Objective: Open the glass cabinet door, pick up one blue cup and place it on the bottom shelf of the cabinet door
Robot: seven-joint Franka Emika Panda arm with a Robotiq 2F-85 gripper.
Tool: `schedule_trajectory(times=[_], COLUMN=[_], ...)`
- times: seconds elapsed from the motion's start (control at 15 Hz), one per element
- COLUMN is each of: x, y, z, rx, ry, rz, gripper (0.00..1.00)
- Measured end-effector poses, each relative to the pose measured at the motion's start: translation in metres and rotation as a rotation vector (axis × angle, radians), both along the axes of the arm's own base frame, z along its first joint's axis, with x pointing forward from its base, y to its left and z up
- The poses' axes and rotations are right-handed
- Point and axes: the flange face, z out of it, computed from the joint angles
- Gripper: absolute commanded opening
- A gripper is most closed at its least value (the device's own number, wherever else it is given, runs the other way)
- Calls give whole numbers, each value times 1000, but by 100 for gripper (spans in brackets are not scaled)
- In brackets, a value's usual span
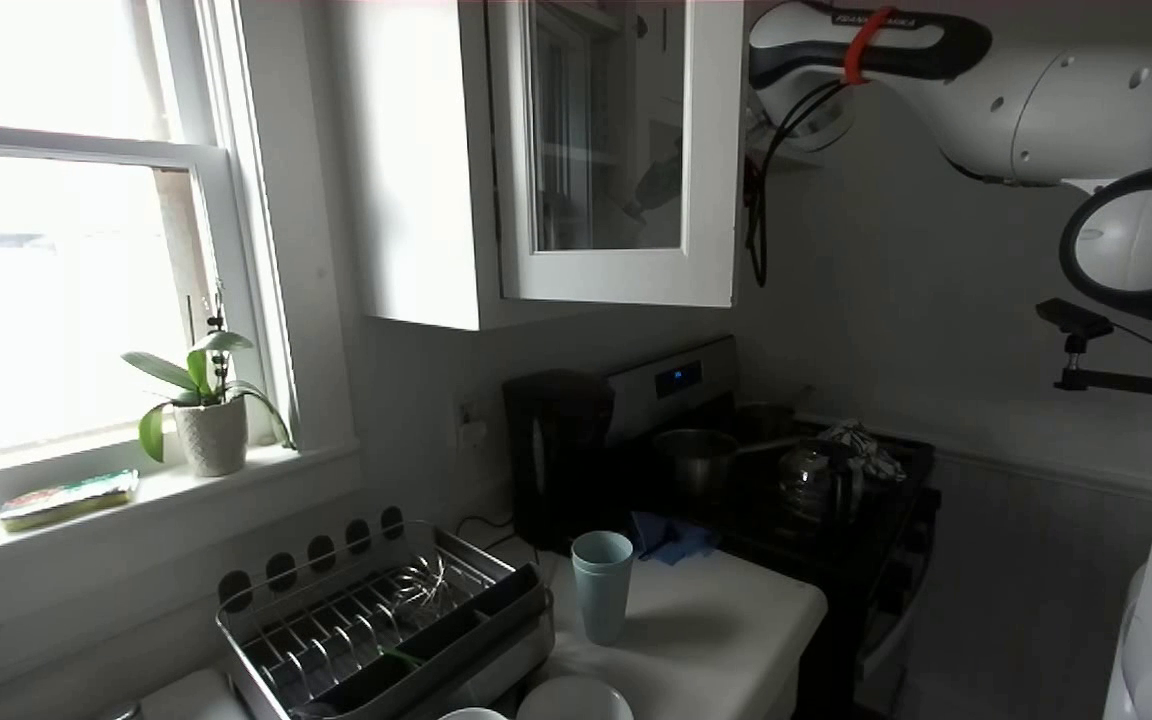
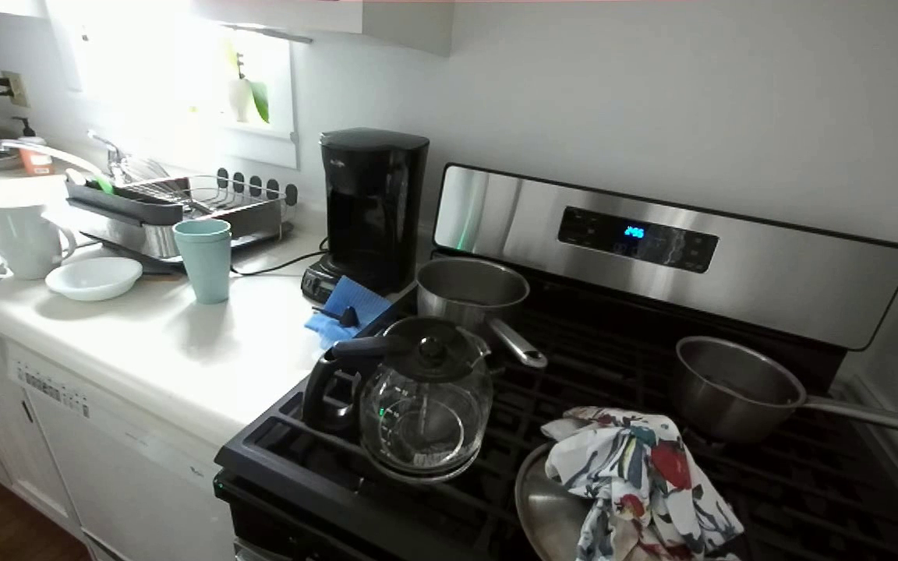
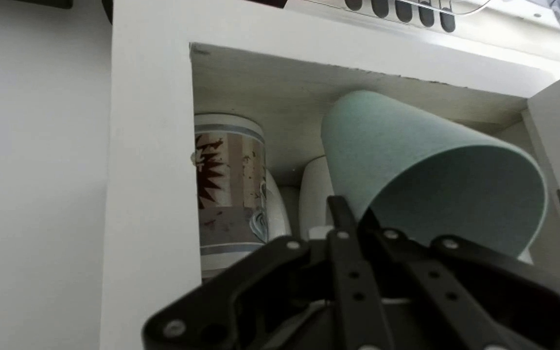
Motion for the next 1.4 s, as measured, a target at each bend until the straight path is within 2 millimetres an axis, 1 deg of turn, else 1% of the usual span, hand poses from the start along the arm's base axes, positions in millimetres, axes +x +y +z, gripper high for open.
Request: schedule_trajectory(times=[0.27, 0.6, 0.73, 0.8, 0.87, 0.93, 1.0, 1.13, 1.4], x=[13, 23, 26, 27, 28, 30, 32, 37, 42], y=[-2, -1, 0, 0, 1, 1, 2, 2, 4], z=[-5, -6, -5, -4, -5, -7, -9, -14, -17], rx=[22, 40, 40, 38, 37, 37, 36, 34, 31], ry=[22, 34, 36, 37, 40, 45, 50, 60, 74], rz=[-38, -64, -64, -62, -60, -58, -56, -55, -47], gripper=[1, 1, 31, 36, 28, 11, 9, 0, 1])
